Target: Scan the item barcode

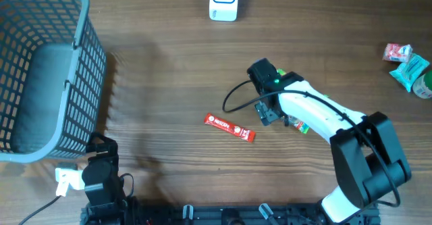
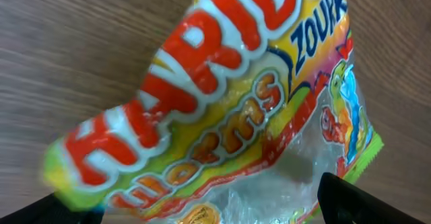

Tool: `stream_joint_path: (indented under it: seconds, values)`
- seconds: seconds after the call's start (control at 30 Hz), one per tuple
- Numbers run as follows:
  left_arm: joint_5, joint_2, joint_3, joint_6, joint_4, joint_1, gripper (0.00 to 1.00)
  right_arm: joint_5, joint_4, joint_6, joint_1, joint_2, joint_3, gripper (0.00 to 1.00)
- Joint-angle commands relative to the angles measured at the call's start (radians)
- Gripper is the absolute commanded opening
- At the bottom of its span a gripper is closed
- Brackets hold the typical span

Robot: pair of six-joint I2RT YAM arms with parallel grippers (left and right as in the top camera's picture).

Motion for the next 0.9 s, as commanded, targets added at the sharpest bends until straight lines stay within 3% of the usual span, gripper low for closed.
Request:
stream_joint_path:
  seconds: [0.0,0.13,0.2,0.23,0.27,0.3,0.33,0.43,0.53,0.67,0.87]
  values:
    - [-0.017,-0.003,-0.005,-0.002,0.002,-0.001,1.0,0.134,0.066,-0.019,0.001,0.011,-0.07,1.0]
    - [-0.017,-0.003,-0.005,-0.002,0.002,-0.001,1.0,0.158,0.18,-0.013,-0.018,0.025,-0.182,1.0]
    - [-0.017,-0.003,-0.005,-0.002,0.002,-0.001,1.0,0.154,0.216,0.008,-0.037,0.048,-0.219,0.91]
    - [-0.017,-0.003,-0.005,-0.002,0.002,-0.001,1.0,0.153,0.221,0.028,-0.044,0.064,-0.23,0.82]
    - [-0.017,-0.003,-0.005,-0.002,0.002,-0.001,1.0,0.151,0.214,0.053,-0.056,0.085,-0.233,0.55]
    - [-0.017,-0.003,-0.005,-0.002,0.002,-0.001,1.0,0.14,0.208,0.068,-0.064,0.096,-0.233,0.44]
    - [-0.017,-0.003,-0.005,-0.002,0.002,-0.001,1.0,0.11,0.207,0.071,-0.073,0.104,-0.233,0.27]
    - [-0.017,-0.003,-0.005,-0.002,0.002,-0.001,1.0,-0.074,0.206,0.132,-0.102,0.105,-0.209,0.05]
    - [-0.017,-0.003,-0.005,-0.002,0.002,-0.001,1.0,-0.406,0.102,0.117,-0.108,0.089,-0.064,0.05]
    - [-0.017,-0.003,-0.005,-0.002,0.002,-0.001,1.0,-0.897,-0.184,0.116,-0.105,0.042,0.264,0.05]
    - [-0.017,-0.003,-0.005,-0.002,0.002,-0.001,1.0,-1.27,-0.291,0.09,-0.105,-0.05,0.446,0.05]
